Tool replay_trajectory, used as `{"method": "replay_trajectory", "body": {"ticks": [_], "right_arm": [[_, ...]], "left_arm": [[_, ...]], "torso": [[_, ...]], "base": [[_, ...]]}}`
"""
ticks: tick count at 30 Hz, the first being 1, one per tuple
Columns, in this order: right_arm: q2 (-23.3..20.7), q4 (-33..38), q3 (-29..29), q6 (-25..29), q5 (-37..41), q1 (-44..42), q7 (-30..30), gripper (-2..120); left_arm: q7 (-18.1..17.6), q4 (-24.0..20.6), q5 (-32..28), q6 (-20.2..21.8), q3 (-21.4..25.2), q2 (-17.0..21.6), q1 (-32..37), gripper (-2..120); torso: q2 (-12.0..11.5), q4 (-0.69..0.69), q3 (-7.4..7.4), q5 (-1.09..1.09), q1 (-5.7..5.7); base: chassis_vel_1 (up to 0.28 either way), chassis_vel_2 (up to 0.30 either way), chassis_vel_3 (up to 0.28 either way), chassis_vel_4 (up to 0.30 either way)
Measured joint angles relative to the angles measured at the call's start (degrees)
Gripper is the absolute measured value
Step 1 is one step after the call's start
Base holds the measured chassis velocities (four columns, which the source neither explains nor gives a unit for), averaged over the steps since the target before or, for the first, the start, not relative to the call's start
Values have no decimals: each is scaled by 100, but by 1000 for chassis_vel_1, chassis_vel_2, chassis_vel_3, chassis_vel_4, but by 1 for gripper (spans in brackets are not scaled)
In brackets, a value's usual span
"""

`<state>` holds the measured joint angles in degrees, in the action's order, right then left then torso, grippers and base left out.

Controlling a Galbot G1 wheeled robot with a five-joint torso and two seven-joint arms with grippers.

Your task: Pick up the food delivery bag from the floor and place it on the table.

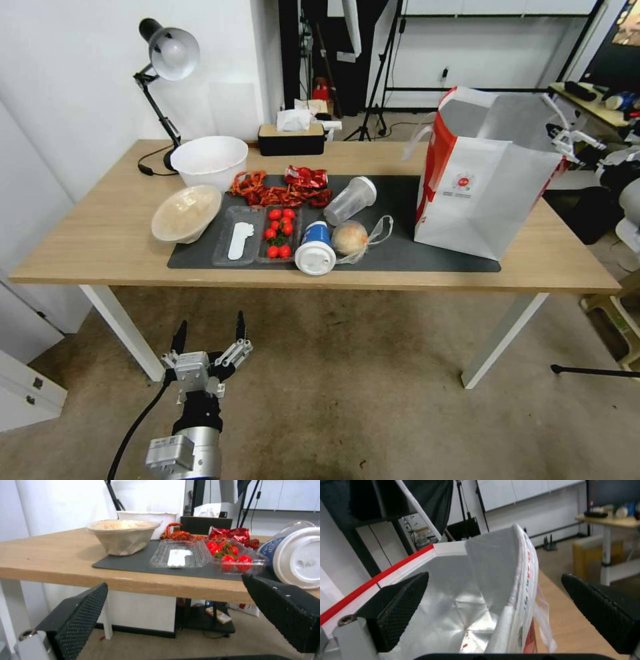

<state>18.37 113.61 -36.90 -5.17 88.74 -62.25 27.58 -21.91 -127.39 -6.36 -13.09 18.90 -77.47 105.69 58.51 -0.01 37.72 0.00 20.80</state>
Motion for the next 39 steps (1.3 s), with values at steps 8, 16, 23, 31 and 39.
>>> {"method": "replay_trajectory", "body": {"ticks": [8, 16, 23, 31, 39], "right_arm": [[-16, 130, 1, 4, -548, -114, 21, 100], [114, 680, -95, 337, -1354, -573, 113, 100], [901, 1648, -355, 864, -2919, -1904, 16, 100], [2159, 1935, -442, 1753, -4670, -3552, -812, 100], [3023, 1392, -254, 2608, -5397, -4157, -1819, 100]], "left_arm": [[-61, -104, 24, 147, 6, 7, 12, 100], [-34, -252, 64, 147, 44, -12, 39, 100], [2, -369, 135, 4, 126, -90, 163, 100], [143, -311, 177, -42, 146, -76, 87, 100], [378, -137, 155, -230, 117, -51, -7, 100]], "torso": [[0, 0, 0, 0, 0], [0, 2, 0, 1, 0], [0, 2, 0, 1, 0], [0, -1, -1, 1, 0], [1, 0, -1, 1, 0]], "base": [[0, 0, 0, 0], [0, 0, 0, 0], [0, 0, 0, 0], [0, 0, 0, 0], [0, 0, 0, 0]]}}
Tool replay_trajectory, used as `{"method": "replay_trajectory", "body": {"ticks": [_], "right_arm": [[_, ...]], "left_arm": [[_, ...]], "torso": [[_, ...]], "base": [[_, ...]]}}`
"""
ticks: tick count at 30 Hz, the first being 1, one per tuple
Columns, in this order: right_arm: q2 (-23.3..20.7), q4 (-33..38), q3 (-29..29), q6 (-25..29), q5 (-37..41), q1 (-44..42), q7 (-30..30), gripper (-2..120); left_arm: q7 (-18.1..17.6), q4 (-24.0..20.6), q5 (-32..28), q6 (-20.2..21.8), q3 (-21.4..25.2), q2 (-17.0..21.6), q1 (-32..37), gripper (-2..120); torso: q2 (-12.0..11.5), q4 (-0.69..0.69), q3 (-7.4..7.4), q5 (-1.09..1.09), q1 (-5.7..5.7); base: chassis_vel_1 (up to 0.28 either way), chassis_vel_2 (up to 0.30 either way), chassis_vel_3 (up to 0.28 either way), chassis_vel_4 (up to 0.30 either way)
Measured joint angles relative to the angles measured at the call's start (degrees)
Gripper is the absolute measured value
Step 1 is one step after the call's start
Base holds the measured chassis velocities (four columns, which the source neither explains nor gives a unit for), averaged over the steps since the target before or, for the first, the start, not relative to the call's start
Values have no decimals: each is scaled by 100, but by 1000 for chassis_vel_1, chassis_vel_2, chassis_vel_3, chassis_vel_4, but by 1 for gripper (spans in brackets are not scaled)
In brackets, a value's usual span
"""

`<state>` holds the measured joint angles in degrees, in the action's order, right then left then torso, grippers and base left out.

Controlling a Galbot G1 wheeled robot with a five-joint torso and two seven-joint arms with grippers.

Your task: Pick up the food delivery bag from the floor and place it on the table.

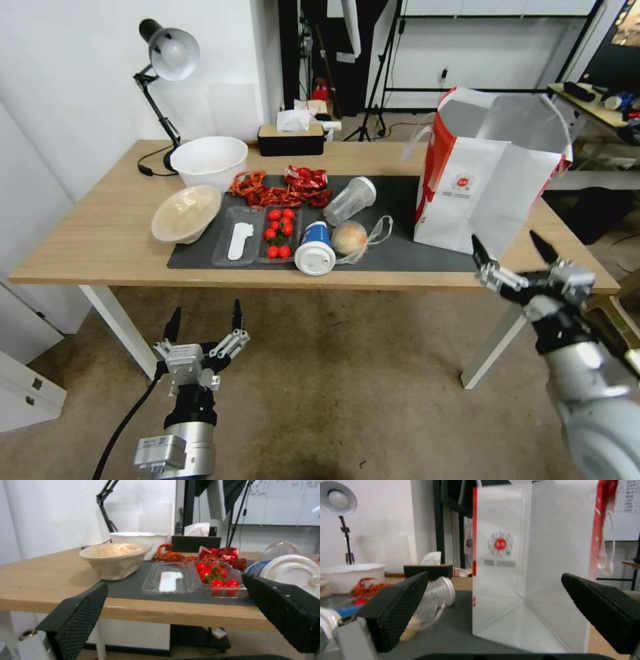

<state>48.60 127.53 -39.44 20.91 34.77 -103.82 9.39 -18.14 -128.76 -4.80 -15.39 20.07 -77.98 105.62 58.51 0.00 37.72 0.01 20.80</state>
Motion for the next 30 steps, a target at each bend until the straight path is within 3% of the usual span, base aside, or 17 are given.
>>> {"method": "replay_trajectory", "body": {"ticks": [11, 30], "right_arm": [[547, -678, 235, 14, -87, 37, -431, 100], [747, -980, 547, -205, -139, 234, -434, 100]], "left_arm": [[172, 508, -19, -237, -24, 51, -197, 100], [289, 825, -89, -218, -11, 156, -303, 100]], "torso": [[-1, -2, 1, 0, 0], [-1, 0, 1, 0, 0]], "base": [[0, 0, 0, 0], [0, 0, 0, 0]]}}
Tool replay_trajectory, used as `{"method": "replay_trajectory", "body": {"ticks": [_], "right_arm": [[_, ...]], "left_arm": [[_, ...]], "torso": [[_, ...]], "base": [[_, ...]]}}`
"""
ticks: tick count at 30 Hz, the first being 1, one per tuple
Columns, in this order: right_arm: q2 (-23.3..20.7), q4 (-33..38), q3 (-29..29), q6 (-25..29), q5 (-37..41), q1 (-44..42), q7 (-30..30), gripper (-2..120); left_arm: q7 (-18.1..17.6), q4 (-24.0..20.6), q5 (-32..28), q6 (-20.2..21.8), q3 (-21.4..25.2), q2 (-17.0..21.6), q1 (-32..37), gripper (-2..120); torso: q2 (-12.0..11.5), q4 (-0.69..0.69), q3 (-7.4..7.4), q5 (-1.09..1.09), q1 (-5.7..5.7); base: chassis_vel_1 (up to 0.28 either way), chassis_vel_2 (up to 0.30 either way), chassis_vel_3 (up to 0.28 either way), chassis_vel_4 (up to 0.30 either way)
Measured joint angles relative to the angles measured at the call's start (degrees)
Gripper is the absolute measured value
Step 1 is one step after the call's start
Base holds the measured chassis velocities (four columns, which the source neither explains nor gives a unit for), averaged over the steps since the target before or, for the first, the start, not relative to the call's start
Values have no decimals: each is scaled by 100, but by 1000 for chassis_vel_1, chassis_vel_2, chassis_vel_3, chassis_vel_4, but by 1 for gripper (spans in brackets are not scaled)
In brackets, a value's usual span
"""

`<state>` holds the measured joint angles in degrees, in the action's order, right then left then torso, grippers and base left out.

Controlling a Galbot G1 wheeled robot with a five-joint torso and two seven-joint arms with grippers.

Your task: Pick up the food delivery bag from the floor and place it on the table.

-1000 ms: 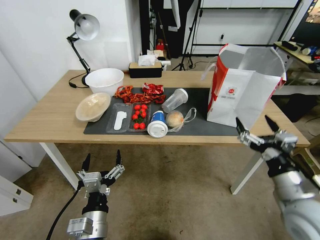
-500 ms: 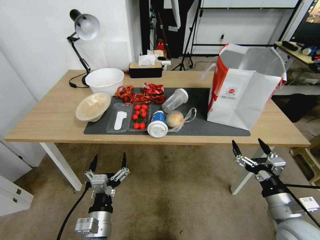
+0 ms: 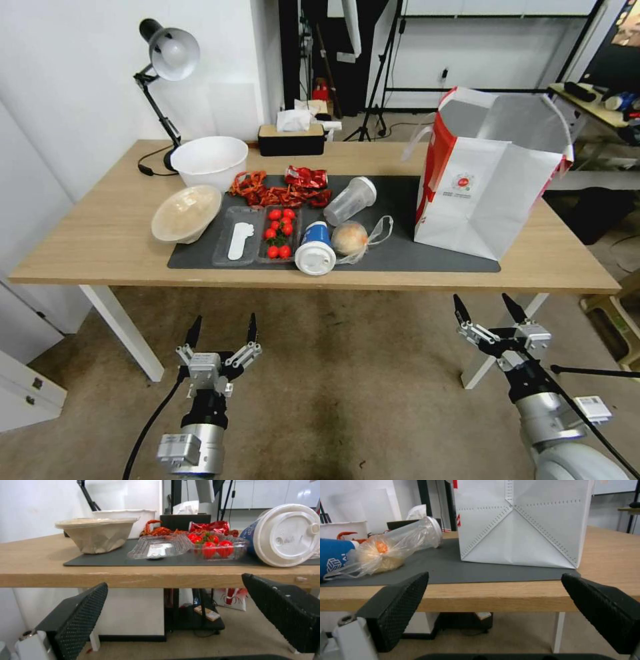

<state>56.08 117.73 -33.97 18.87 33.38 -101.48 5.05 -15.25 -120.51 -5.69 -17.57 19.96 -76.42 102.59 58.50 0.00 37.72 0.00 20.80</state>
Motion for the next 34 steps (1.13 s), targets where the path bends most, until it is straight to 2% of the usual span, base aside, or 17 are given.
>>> {"method": "replay_trajectory", "body": {"ticks": [34], "right_arm": [[-18, 21, -7, 1, 9, 0, 7, 100]], "left_arm": [[-7, -4, 2, 16, 1, -1, 4, 100]], "torso": [[0, 0, 0, 0, 0]], "base": [[0, 0, 0, 0]]}}
